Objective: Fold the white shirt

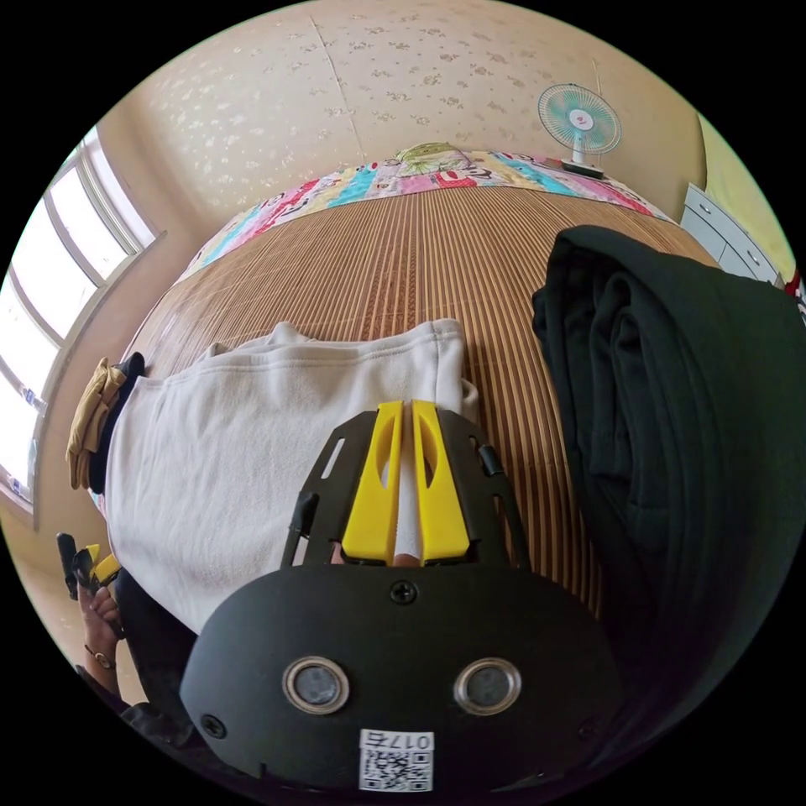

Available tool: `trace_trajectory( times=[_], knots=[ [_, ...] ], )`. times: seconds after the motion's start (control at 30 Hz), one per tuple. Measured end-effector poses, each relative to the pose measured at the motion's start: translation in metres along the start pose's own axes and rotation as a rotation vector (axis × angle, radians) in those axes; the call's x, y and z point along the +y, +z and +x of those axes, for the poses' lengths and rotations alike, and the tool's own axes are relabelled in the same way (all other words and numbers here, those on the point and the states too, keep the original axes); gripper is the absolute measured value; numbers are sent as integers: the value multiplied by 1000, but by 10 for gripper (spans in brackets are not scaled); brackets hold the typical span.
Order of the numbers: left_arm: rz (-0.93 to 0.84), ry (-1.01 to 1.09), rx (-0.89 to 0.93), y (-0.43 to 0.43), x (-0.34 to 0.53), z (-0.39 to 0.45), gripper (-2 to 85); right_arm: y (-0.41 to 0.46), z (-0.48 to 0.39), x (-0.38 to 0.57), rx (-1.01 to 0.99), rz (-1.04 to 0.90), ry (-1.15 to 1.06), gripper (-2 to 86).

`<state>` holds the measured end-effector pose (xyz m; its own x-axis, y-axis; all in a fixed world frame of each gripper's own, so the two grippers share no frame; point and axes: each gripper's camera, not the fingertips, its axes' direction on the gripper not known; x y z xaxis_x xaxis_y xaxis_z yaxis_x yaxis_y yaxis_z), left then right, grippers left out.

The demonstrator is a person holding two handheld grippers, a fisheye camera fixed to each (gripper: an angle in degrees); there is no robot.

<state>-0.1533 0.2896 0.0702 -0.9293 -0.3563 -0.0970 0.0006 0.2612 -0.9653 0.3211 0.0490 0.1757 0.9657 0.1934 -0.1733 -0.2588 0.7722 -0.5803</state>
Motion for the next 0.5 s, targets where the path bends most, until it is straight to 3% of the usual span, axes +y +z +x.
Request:
trace_trajectory(
  times=[0.37,0.5],
  knots=[
    [-27,-82,43,-2,-14,-53,141,-15,3,2,-21,5,8,27],
    [-21,-104,82,-4,-10,-68,74,-20,1,3,-28,6,11,29]
  ],
)
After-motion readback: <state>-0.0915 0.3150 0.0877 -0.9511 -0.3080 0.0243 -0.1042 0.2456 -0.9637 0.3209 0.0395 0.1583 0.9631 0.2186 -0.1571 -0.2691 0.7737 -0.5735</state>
